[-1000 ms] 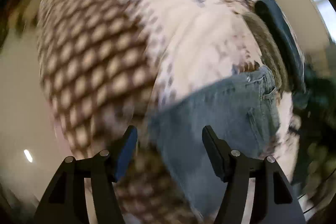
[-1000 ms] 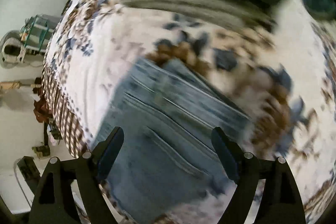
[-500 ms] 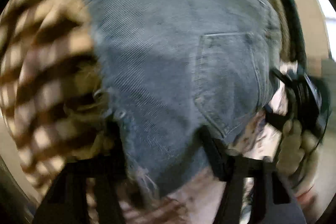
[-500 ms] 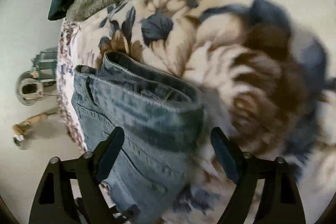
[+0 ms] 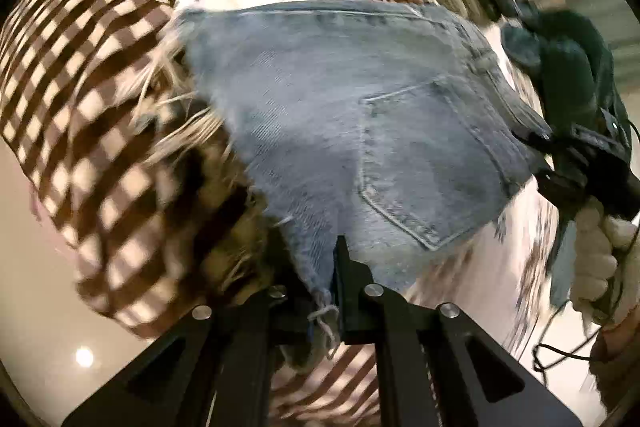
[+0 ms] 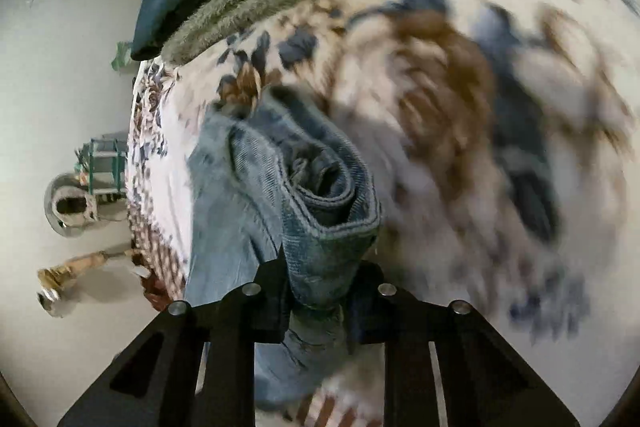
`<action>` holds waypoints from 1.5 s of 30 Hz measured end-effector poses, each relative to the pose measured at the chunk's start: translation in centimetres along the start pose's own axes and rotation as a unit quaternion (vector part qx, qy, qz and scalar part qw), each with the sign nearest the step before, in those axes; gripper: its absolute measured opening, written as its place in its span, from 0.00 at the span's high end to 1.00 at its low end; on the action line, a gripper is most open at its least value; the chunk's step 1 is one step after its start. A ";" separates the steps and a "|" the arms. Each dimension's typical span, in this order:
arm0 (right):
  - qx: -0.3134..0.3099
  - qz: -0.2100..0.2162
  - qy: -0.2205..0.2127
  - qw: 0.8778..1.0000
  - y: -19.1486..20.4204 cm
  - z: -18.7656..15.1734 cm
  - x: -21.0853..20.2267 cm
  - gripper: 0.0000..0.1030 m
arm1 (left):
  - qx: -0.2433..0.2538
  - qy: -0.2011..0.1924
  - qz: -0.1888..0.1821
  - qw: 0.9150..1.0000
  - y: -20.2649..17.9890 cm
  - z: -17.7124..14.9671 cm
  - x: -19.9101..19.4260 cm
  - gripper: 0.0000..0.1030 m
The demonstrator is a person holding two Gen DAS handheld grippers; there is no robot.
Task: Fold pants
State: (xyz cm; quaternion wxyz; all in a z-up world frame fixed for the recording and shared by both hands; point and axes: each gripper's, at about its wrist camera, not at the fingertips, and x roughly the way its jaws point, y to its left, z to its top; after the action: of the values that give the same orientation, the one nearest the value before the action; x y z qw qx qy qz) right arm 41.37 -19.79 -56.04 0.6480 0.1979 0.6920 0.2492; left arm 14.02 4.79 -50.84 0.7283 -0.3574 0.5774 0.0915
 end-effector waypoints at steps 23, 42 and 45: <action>0.041 0.014 0.066 0.997 -9.3 -2.4 2.4 0.37 | -0.411 -0.081 -0.201 0.885 0.7 -7.8 4.4 0.26; 0.070 0.069 0.025 0.995 -8.4 -5.4 0.8 0.71 | -0.309 -0.146 -0.135 0.930 0.7 -3.7 2.8 0.74; 0.059 0.060 0.049 0.995 -8.7 -5.7 2.4 0.54 | -0.353 -0.115 -0.160 0.915 3.1 -3.9 5.2 0.64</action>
State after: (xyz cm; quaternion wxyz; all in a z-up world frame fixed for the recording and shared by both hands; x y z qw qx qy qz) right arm 35.95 -25.80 -63.00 0.5845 0.2644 0.7230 0.2564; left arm 11.00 3.13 -57.11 0.6213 -0.6658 0.3548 0.2115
